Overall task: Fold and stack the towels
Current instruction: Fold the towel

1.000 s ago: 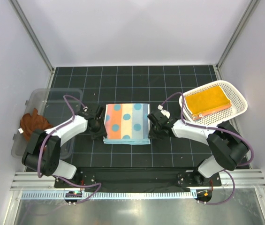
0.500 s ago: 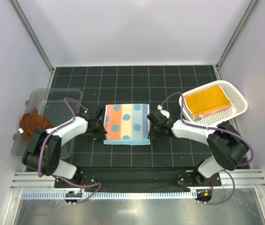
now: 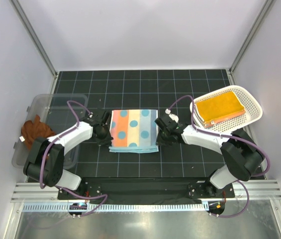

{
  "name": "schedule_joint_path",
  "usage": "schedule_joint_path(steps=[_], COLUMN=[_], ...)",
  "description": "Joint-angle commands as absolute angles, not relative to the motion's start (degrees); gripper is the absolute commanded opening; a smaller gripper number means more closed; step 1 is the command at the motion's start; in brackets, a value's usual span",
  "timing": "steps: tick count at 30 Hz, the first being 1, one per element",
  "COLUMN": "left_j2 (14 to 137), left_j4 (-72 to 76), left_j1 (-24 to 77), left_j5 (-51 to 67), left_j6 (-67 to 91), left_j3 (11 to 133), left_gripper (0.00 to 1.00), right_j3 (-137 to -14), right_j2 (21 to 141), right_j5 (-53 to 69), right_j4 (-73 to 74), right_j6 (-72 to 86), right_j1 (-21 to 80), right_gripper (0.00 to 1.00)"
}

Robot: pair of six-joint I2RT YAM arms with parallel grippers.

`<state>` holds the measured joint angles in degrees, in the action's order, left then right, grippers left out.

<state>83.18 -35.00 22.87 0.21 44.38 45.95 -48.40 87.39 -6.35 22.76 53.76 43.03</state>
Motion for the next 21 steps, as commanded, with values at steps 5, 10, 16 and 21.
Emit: schedule_joint_path(steps=[5,10,16,21], left_j2=[81.5,81.1,80.5,78.2], left_j4=[-35.9,-37.8,-38.4,-41.2], left_j1=[22.9,22.9,22.9,23.5], left_j5=[-0.2,-0.9,-0.2,1.0], left_j6=[44.2,44.1,43.9,43.6], left_j3=[48.5,50.4,50.5,52.6], left_gripper=[0.0,0.0,0.0,0.0], right_j3=[-51.2,-53.1,-52.6,-55.3], right_j2=[87.5,86.6,85.3,82.4], right_j5=[-7.2,-7.6,-7.1,-6.6], right_j4=[22.3,23.9,24.7,28.1], right_j6=[51.4,49.5,49.0,47.6], right_j1=[43.3,43.3,43.3,43.4], right_gripper=[0.01,0.01,0.01,0.01])
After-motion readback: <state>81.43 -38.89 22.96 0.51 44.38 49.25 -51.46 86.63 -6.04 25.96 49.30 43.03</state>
